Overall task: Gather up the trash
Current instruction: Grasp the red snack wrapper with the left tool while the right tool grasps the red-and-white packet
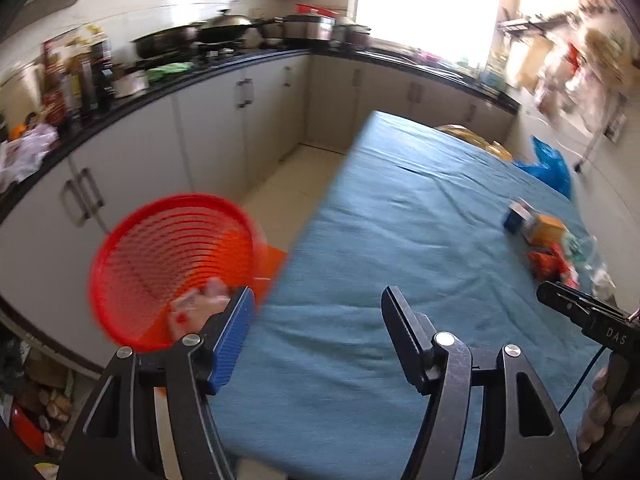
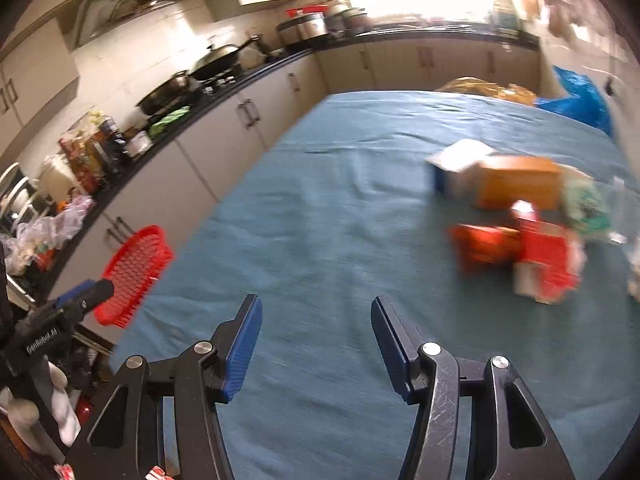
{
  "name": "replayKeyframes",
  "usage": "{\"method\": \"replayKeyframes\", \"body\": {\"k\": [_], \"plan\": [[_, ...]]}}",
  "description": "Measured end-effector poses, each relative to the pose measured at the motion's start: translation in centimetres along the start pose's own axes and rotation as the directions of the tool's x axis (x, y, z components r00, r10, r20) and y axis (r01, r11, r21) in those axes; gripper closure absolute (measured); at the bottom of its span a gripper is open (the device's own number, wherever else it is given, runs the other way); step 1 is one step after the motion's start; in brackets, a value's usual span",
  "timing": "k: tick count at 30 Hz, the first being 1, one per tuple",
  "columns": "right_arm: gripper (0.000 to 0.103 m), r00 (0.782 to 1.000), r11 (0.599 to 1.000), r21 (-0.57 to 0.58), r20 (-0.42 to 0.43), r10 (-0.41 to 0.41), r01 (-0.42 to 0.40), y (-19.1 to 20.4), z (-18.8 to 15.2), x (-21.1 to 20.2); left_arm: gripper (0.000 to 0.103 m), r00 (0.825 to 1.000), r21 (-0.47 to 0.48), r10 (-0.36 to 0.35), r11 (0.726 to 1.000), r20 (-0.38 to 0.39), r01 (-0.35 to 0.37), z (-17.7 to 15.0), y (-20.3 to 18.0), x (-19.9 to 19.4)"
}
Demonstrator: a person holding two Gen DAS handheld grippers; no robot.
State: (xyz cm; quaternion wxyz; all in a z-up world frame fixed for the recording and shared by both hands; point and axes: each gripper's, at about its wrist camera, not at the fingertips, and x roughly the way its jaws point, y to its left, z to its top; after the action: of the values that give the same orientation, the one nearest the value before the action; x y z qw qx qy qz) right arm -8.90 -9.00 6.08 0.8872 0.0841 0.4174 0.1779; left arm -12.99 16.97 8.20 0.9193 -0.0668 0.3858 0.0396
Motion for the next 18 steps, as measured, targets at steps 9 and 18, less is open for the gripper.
{"method": "replayKeyframes", "body": {"k": [9, 18], "plan": [[0.040, 0.974, 0.973, 0.056, 0.026, -0.227, 0.225, -11.2, -1.2, -4.2, 0.038, 0.990, 0.168, -0.132, 0.976, -0.059, 0.140, -0.4, -10.2, 3.1], [0.047, 0.976, 0.976, 0.049, 0.051, -0.214, 0.211, -12.9, 2.3, -0.4, 0.038, 0.981, 0.266, -0.176, 0.945, -0.085, 0.192, -0.4, -14.1, 4.9]]}}
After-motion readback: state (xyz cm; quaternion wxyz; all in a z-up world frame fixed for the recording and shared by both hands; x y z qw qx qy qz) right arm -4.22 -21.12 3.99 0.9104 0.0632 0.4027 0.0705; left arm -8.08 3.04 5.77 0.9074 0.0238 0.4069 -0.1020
